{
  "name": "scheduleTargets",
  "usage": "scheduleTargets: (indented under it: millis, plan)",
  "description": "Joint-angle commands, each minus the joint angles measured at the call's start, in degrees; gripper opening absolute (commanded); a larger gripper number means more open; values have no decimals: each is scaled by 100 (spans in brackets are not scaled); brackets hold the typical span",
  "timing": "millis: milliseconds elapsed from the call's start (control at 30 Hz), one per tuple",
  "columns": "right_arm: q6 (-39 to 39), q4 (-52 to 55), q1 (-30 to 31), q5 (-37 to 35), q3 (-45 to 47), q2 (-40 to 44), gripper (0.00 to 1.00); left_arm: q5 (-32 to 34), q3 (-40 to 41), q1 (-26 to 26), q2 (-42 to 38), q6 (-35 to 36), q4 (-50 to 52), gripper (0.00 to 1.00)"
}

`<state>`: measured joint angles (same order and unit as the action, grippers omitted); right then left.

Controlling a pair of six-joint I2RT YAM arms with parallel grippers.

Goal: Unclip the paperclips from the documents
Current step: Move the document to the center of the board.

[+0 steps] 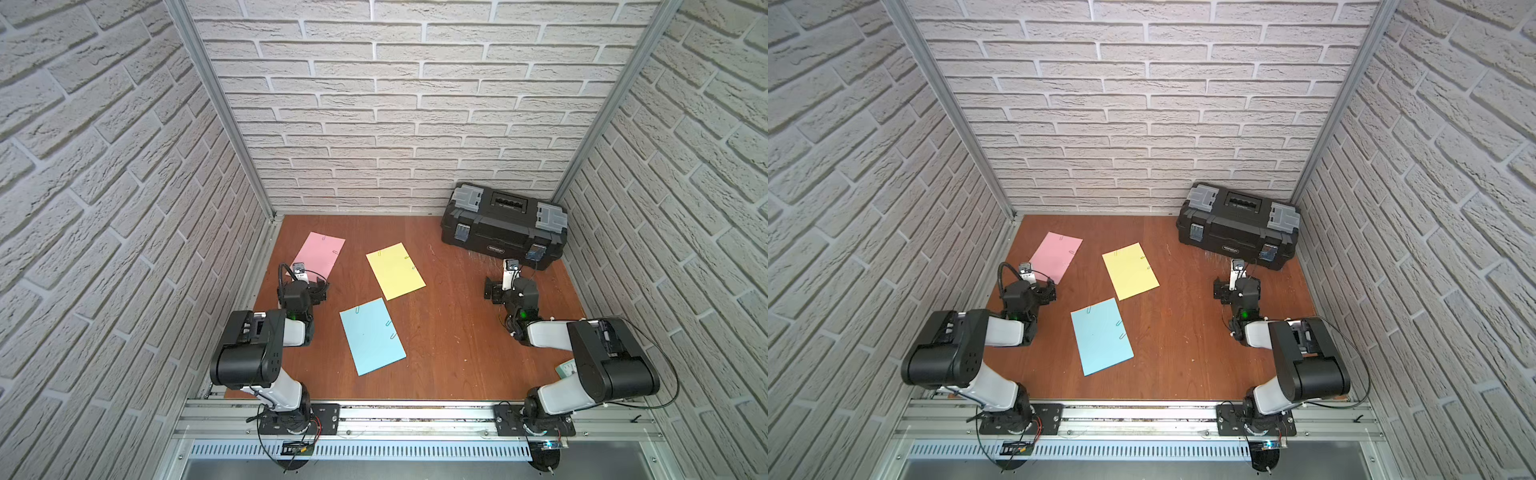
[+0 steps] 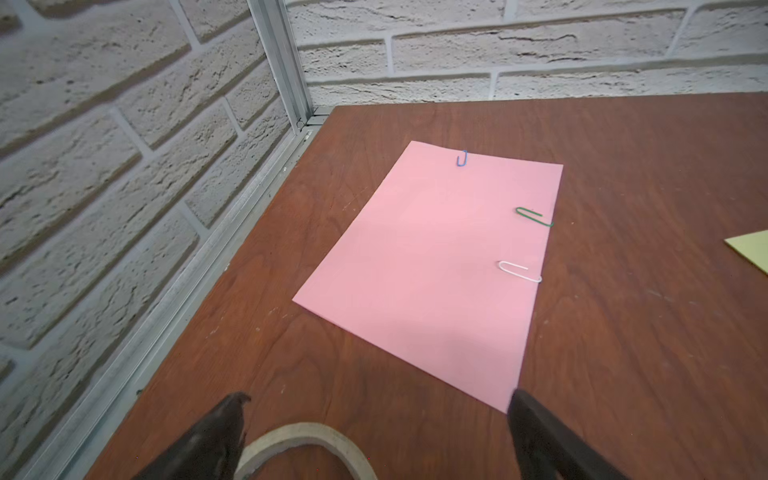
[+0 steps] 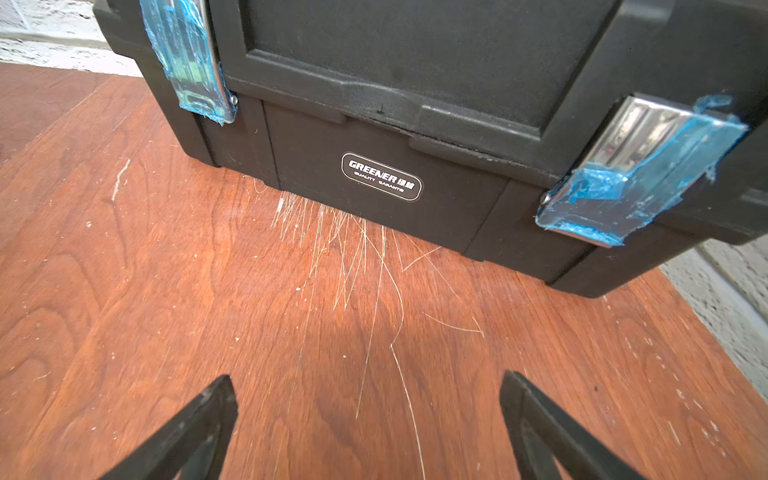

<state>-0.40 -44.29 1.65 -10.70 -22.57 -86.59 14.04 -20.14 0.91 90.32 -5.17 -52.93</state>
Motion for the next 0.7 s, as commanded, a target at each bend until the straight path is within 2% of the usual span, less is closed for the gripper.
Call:
scheduleTargets:
  millis: [0, 333, 667]
  plan:
    - [56, -159, -19, -57, -88, 1, 99, -16, -25, 10, -4, -41, -350, 98]
    - [58, -159, -18, -55, -83, 6, 100, -23, -25, 7, -2, -45, -350, 98]
    - [57, -158, -16, -55, -92, 1, 99, -587, -160, 268, -30, -161, -52, 98]
